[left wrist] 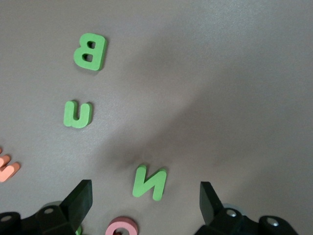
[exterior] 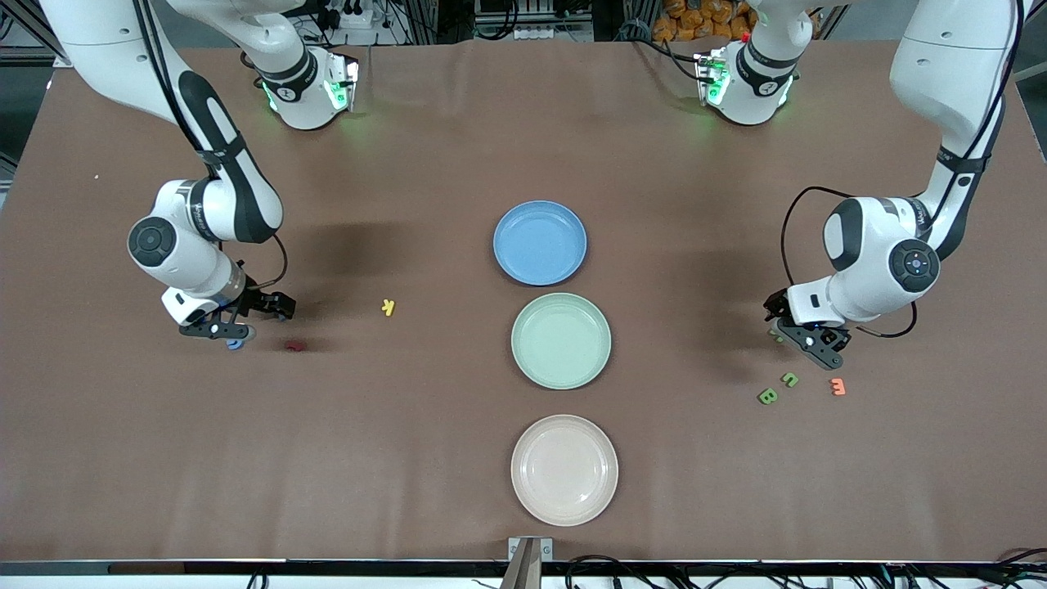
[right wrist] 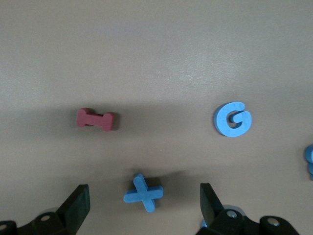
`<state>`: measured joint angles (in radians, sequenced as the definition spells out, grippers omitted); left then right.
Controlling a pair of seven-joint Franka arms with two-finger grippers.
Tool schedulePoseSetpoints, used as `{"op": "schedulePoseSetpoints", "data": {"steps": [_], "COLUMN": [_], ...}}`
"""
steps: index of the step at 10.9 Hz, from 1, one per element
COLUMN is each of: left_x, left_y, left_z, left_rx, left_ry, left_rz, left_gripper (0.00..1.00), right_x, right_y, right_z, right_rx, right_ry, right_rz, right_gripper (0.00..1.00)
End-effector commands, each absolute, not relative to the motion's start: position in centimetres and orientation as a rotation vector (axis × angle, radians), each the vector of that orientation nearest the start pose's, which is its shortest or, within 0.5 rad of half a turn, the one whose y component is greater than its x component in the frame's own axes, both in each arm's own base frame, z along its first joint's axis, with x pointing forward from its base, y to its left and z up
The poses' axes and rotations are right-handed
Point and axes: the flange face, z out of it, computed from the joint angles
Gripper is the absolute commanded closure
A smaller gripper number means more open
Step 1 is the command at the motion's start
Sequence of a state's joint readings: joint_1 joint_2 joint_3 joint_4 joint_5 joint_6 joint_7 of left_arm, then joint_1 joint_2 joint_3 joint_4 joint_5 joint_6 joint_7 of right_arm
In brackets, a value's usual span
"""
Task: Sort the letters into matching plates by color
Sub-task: 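Grasp the green N with the left gripper while the right gripper descends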
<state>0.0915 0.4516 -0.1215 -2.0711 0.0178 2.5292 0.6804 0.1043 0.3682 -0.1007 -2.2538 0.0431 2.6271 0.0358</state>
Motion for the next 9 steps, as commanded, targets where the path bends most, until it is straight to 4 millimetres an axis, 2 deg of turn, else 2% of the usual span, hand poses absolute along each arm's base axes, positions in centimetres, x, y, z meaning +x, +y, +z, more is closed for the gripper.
{"op": "schedulePoseSetpoints", "data": {"steps": [1, 3, 6, 9], "left_x": [59.1, 58.9, 58.5, 58.3], "left_y": [-1.9, -2.0, -1.4, -1.5], "left_z": [21.0, 20.4, 19.0, 18.5], "left_rx": [-2.919, -2.92, -2.898, -2.889], "left_ry": [1.217, 1.23, 1.311, 1.34], "left_rz": [-0.056, -0.039, -0.004, 0.011], "left_gripper": [0.06, 0.05, 0.03, 0.1], "right_x": [52.6, 51.9, 50.7, 50.7], "right_y": [0.0, 0.5, 0.5, 0.5], "right_z": [18.6, 18.1, 17.3, 17.3], "right_rx": [-3.138, -3.127, -3.125, -3.123], "right_ry": [0.149, 0.142, 0.14, 0.139], "right_rz": [-0.032, -0.042, -0.051, -0.053], "right_gripper": [0.0, 0.0, 0.09, 0.18]}}
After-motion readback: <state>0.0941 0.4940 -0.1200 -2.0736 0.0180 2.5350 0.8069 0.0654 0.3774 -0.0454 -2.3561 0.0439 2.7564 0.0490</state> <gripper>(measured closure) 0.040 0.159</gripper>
